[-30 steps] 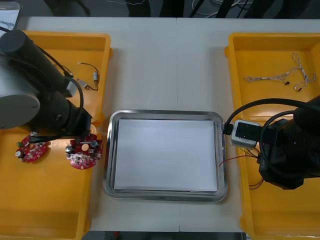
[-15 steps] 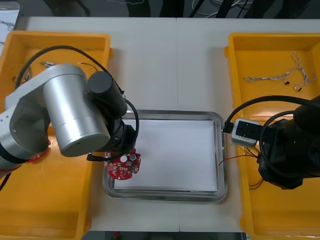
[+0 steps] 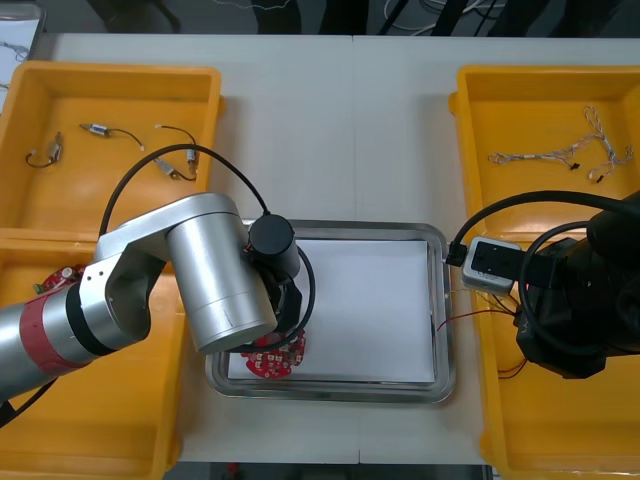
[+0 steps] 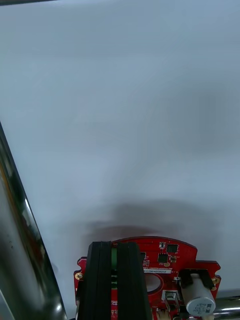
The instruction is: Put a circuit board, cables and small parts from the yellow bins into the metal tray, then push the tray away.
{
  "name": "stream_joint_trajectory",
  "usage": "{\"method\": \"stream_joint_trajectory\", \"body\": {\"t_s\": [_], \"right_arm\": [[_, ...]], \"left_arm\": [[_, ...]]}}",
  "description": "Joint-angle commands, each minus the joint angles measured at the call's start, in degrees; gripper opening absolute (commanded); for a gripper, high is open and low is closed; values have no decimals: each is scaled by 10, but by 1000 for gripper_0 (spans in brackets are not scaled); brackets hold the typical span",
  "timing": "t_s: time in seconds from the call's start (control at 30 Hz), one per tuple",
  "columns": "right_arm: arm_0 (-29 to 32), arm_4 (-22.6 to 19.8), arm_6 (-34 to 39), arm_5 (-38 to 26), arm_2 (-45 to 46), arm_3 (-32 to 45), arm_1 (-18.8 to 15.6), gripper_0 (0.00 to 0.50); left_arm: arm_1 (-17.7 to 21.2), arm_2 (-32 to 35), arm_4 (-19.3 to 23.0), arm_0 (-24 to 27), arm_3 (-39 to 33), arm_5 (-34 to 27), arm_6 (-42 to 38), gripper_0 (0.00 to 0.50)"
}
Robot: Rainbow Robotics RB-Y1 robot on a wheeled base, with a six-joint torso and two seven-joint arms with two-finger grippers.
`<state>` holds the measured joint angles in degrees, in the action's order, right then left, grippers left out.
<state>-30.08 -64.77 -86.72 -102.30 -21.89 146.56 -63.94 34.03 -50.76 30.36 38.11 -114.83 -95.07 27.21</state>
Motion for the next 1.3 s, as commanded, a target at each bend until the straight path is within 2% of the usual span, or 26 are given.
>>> {"method": "stream_joint_trajectory", "body": {"t_s": [0.03, 0.23, 0.27, 0.33, 0.37, 0.43, 0.5, 0.53, 0.57, 0.6, 0.63, 0.77, 0.9, 1.07, 1.3], "right_arm": [[-14, 0, 17, -4, -5, 4, -14, 0], [-14, 0, 18, -4, -5, 4, -14, 0], [-15, 0, 18, -4, -5, 4, -13, 0], [-14, 0, 18, -4, -5, 4, -13, 0], [-15, 0, 18, -4, -5, 4, -13, 0], [-14, 0, 18, -4, -5, 5, -13, 0], [-14, 0, 18, -4, -5, 4, -14, 0], [-14, 0, 18, -4, -5, 4, -14, 0], [-14, 0, 18, -4, -5, 4, -14, 0], [-14, -1, 19, -4, -5, 4, -13, 0], [-14, -1, 18, -4, -5, 4, -13, 0], [-14, -5, 18, -4, -4, 4, -13, 0], [-15, -8, 18, -4, -5, 4, -8, 0], [-21, -7, 17, -4, -5, 4, 7, 0], [-56, -12, 20, -4, -40, 4, 18, 0]], "left_arm": [[-16, -7, -3, 21, -2, 10, -27, 0], [-16, -7, 0, 20, -1, 9, -28, 3], [-16, -7, 0, 19, -1, 9, -28, 10], [-14, -7, 0, 19, -1, 9, -28, 58], [-14, -7, 0, 19, -1, 9, -29, 110], [-13, -7, 1, 19, -1, 9, -29, 248], [-12, -7, 1, 19, -1, 9, -29, 312], [-12, -7, 1, 19, -1, 9, -30, 370], [-12, -7, 1, 20, -1, 9, -30, 399], [-12, -7, 1, 19, -1, 9, -30, 477], [-12, -7, 1, 20, -1, 9, -30, 500], [-11, 0, 7, 20, -2, 9, -31, 500], [-5, 36, 36, 20, -14, 3, -30, 500], [8, 87, 63, 21, -44, -36, -24, 500], [50, 169, 126, 20, -88, -98, -18, 500]]}}
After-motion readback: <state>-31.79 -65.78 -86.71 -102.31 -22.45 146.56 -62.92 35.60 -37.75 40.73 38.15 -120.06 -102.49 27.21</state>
